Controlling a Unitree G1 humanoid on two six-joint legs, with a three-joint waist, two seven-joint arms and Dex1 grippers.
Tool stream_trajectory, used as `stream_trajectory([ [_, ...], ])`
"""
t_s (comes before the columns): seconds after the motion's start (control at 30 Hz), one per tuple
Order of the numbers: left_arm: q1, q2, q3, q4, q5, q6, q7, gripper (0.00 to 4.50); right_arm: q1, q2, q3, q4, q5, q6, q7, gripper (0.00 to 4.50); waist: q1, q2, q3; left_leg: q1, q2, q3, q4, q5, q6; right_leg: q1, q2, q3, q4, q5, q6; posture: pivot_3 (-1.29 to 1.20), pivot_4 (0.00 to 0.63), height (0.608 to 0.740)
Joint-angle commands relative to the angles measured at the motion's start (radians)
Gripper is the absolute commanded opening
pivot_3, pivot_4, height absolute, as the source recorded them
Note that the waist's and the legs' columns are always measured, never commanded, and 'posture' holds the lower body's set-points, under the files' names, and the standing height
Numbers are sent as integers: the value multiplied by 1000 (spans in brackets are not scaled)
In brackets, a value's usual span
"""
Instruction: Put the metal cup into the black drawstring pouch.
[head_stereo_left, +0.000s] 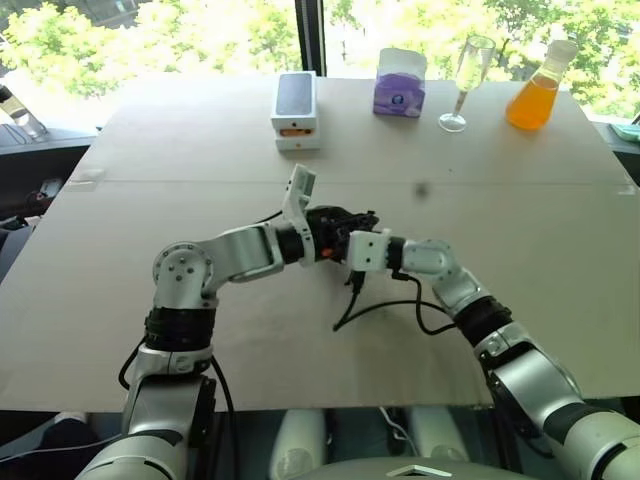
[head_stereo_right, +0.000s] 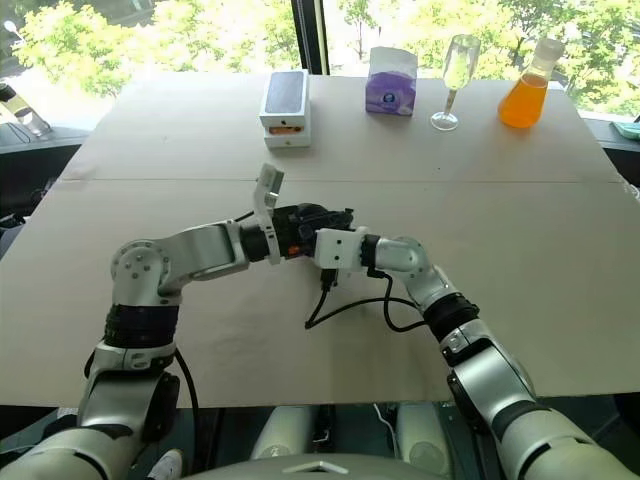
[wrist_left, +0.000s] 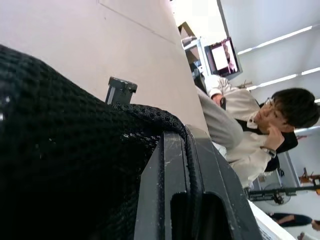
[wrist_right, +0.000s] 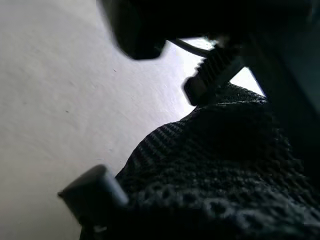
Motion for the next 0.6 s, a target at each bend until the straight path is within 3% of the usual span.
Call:
stream_trajectory([
  [0.03,11,-25,-33,-78,89,-13,-49,0,-10,32,15,-15,-4,82,0,80,0,0,0,0,0,0,0,0,0,0,0,0,0,0,0,0,150,737],
  [0.33,16,-12,-27,-75,412,-62,-167,0,54,-88,16,-235,-2,267,113,3723,3,0,0,2,0,1,0,0,0,2,1,-1,0,0,0,0,150,737],
  [0.6,-6,12,-14,-24,562,-57,-274,0,167,-228,-96,-627,83,541,147,3723,5,1,0,0,0,0,-1,0,0,1,1,-3,-1,0,0,0,150,737],
])
